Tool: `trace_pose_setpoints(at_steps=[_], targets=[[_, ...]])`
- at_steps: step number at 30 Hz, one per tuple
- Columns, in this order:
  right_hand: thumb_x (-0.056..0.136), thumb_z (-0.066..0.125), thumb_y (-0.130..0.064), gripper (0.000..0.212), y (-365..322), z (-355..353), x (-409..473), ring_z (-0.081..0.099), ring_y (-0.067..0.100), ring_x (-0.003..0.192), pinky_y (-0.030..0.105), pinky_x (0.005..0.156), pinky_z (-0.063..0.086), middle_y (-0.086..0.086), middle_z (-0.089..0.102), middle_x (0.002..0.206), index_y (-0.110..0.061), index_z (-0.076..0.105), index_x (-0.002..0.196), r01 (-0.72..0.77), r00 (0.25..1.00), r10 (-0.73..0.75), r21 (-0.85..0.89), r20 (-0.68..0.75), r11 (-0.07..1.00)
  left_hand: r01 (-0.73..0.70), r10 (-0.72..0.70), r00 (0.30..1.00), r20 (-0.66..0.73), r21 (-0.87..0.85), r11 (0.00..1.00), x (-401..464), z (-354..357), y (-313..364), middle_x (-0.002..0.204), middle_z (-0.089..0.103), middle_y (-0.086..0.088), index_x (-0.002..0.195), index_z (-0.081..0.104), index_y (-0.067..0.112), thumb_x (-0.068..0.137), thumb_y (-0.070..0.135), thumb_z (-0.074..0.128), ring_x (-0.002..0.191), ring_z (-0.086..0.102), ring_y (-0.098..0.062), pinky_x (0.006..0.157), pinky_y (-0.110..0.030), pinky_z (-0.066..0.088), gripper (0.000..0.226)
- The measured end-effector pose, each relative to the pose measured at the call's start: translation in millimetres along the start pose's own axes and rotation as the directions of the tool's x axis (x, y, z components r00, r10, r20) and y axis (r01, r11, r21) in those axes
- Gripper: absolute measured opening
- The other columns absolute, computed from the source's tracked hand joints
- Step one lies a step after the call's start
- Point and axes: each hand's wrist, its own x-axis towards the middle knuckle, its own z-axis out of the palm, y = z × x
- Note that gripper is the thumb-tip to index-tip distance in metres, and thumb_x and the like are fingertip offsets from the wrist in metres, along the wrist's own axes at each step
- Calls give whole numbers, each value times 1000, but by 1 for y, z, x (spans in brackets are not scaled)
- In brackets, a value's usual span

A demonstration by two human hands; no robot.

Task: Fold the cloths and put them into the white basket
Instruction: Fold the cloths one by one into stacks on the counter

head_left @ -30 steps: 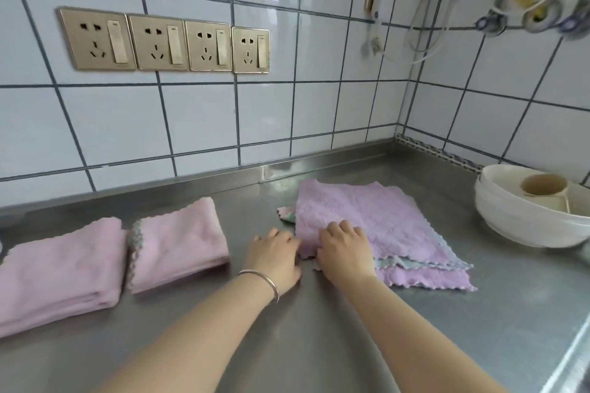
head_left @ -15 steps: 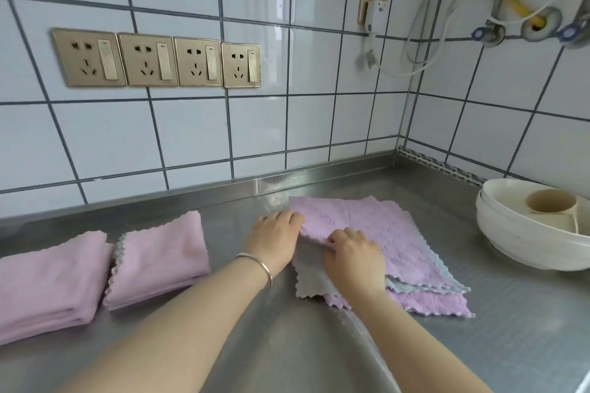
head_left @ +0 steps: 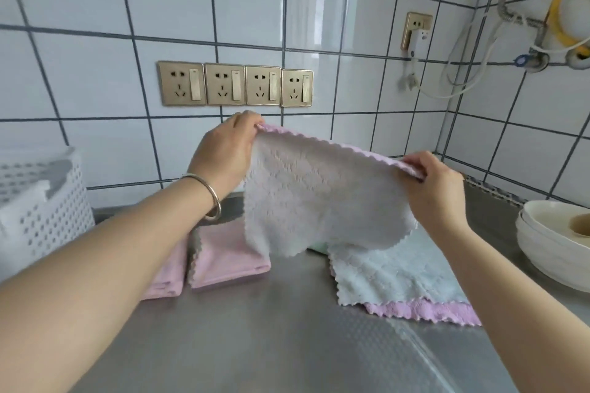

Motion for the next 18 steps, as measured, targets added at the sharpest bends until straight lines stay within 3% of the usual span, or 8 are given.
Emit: trace_pose_setpoints(at_steps=[5, 11, 15, 18], targets=[[90, 49, -11, 24, -74, 31, -9, 60, 32, 79, 36, 63, 50, 10, 68, 85, -16, 68, 105, 65, 973, -51, -54, 225, 996, 103, -126, 987, 95, 218, 970, -19, -74, -66, 94, 64, -21, 115, 50, 4, 99, 13, 34, 70, 50, -28, 60, -32, 33, 25], [94, 48, -14, 24, -161, 38, -46, 55, 25, 74, 28, 60, 41, 11, 72, 93, -15, 68, 108, 153, 954, -157, 37, 254, 988, 163, -222, 966, 133, 351, 922, -60, -182, -109, 95, 66, -21, 111, 55, 8, 97, 15, 37, 83, 61, -40, 70, -41, 48, 24], [89, 55, -7, 23, -165, 16, -99, 64, 29, 87, 30, 69, 45, 6, 74, 92, -14, 72, 103, 202, 935, -227, 118, 271, 972, 29, -90, 978, 191, 302, 953, -132, -220, -105, 80, 68, -13, 95, 58, 12, 92, 25, 33, 65, 64, -34, 54, -32, 47, 29], [90, 55, -9, 25, -158, 4, -159, 61, 24, 81, 29, 61, 37, 1, 70, 83, -21, 72, 104, 231, 830, -242, 86, 502, 969, -53, -27, 966, 258, 299, 953, -210, -249, -98, 70, 68, -1, 87, 62, 19, 85, 27, 32, 60, 64, -24, 48, -23, 38, 31]])
